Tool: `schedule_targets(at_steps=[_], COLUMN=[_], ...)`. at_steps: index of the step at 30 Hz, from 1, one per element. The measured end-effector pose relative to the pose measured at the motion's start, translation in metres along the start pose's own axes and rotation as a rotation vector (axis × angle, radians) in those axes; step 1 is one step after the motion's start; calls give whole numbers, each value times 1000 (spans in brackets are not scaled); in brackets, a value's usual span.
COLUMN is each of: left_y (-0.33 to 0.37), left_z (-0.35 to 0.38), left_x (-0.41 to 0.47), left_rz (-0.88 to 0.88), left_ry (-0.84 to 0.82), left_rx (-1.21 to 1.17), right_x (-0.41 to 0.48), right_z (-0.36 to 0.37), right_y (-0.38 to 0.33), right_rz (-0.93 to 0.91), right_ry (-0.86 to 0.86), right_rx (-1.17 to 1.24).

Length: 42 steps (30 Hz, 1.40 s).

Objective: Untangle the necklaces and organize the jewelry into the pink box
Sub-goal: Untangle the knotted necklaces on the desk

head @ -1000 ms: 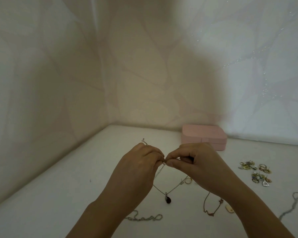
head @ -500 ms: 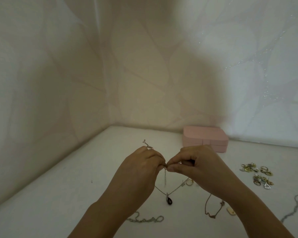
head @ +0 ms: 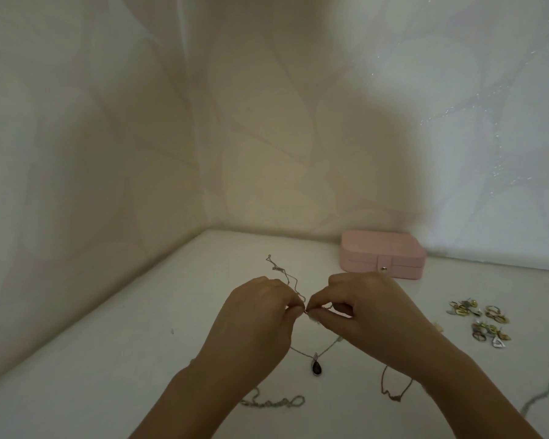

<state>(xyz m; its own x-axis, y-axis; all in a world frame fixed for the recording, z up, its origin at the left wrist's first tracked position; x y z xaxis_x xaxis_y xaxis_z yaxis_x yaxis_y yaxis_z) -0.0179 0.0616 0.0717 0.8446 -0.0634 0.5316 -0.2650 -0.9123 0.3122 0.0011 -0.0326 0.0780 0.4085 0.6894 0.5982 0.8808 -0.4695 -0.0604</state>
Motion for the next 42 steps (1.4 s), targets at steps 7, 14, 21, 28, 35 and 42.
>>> schedule_targets(at_steps=[7,14,21,28,35,42], left_y=[-19,-19,-39,-36,-82,-126], left_z=[0,-7,-3,10,3,20], left_x=[0,-2,2,1,8,10], left_rz=[-197,-241,-408,-394,-559,-752], left_ry=[17,55,-154,-327,-53,20], left_rx=[-99,-171,-522,-817,-937,-918], right_x=[2,1,-6,-8,-25,-30], right_z=[-5,-10,-15,5,58,86], right_y=[-10,-3,26,29,49,67], right_rz=[-36,-26,227,315,538,542], right_ry=[53,146,195,58,-229,-121], right_rx=[-100,-55,329,650,741,626])
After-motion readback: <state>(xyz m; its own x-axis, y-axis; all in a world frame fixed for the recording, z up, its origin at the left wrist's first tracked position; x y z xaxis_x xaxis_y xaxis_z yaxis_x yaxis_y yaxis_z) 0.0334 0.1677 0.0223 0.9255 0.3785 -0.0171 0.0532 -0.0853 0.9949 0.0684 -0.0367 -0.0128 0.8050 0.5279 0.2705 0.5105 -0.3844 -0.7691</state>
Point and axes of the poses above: each hand's wrist, its own x-axis towards the middle knuckle, its own z-axis out of the palm, y = z × x, the point moved 9 cm from there along x, towards the middle knuckle, and after that the axes turned 11 degrees about -z, right-handed, at the moved point
